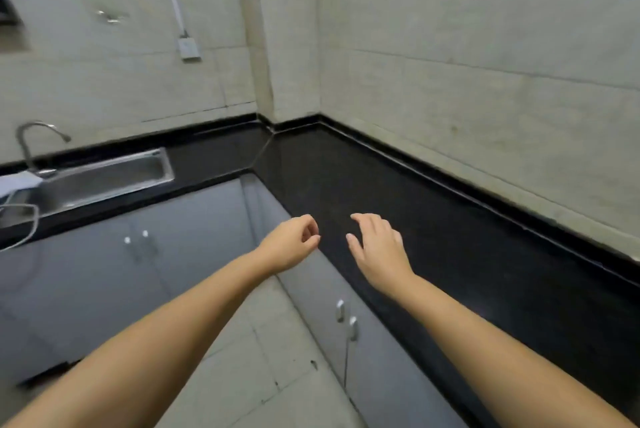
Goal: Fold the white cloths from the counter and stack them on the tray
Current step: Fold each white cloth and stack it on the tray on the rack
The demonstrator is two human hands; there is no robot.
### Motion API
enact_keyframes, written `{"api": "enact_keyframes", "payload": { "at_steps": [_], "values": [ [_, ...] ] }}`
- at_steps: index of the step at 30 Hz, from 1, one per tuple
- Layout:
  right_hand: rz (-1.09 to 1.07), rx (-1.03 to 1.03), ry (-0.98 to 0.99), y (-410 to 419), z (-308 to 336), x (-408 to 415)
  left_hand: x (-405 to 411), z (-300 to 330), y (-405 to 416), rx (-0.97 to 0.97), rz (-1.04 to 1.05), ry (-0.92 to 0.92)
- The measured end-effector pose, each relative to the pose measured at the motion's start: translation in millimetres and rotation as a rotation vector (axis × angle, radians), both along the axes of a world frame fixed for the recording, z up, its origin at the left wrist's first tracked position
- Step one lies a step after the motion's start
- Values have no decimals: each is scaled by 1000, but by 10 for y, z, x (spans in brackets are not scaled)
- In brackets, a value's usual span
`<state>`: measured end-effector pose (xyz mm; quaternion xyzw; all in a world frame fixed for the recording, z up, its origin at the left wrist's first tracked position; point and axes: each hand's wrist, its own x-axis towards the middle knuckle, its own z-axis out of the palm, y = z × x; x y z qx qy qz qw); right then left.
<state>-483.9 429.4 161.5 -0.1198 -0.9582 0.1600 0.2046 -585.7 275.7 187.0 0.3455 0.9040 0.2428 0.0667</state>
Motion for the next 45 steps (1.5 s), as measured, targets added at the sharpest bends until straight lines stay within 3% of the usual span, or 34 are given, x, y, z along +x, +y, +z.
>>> {"api": "enact_keyframes", "payload": {
  "at_steps": [8,25,35,45],
  "values": [
    [360,119,-148,-1373,-467,-1479,-890,-607,-1674,-109,385,27],
    [923,228,-308,-2932,-959,-4459,-2814,-1057,-3269,-292,921,-107],
    [1068,269,-322,-4387,-1215,-5921,-4070,-1270,-4610,-239,1039,-153],
    [1002,215,-290,-5987,-930,-7563,-5592,-986,-6317,-192,1079,-130]
  ]
}}
